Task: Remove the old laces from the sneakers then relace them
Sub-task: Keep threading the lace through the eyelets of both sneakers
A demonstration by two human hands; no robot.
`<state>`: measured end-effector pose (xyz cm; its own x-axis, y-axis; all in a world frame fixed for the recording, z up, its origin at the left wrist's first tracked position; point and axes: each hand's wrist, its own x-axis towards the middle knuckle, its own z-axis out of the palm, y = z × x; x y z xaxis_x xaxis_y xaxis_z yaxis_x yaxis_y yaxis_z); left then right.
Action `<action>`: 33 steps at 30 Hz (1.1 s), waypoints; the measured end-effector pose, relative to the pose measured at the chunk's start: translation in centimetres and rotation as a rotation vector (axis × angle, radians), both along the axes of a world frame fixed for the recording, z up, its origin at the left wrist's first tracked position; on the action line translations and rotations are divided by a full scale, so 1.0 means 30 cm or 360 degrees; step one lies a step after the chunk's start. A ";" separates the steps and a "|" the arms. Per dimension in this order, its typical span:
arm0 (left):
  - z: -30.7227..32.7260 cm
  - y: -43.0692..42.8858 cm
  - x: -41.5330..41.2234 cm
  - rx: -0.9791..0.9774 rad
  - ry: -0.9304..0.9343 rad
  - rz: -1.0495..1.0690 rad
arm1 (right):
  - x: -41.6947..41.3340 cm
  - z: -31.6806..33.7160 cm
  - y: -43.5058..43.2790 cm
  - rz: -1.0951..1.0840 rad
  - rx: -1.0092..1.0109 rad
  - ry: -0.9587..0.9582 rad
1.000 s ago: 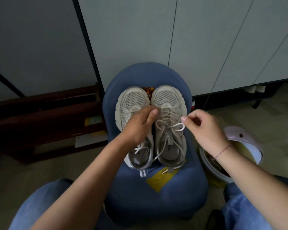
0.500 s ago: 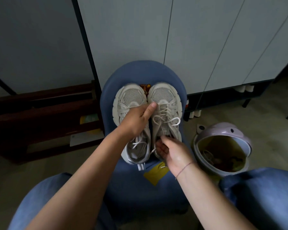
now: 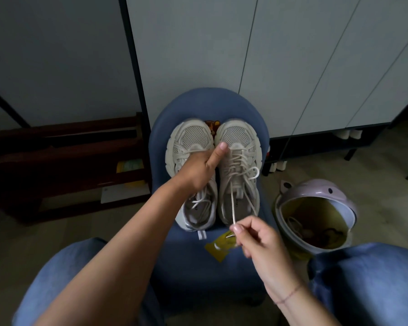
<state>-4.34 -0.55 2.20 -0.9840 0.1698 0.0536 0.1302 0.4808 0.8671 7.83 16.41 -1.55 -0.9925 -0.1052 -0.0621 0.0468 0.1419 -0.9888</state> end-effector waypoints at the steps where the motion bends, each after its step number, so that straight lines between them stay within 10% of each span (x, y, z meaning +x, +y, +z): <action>1: -0.001 0.001 -0.001 -0.0001 0.0001 0.0001 | 0.013 0.000 0.009 0.0040 0.0060 -0.0009; 5: -0.001 0.003 -0.002 -0.0031 -0.0001 0.0008 | 0.016 0.021 0.027 0.0169 0.0396 -0.0059; 11: -0.007 0.013 0.005 -0.0155 0.0163 -0.0055 | -0.106 -0.012 0.078 -0.0543 0.0823 0.0110; 33: -0.018 0.015 -0.004 -0.0286 0.0224 -0.0060 | 0.098 -0.090 0.056 0.0200 0.1285 -0.0153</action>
<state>-4.46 -0.10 1.66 -0.9618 0.2254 0.1554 0.2645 0.6185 0.7399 10.79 18.10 -4.27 -0.9628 -0.1018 -0.2504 0.0624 0.8176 -0.5723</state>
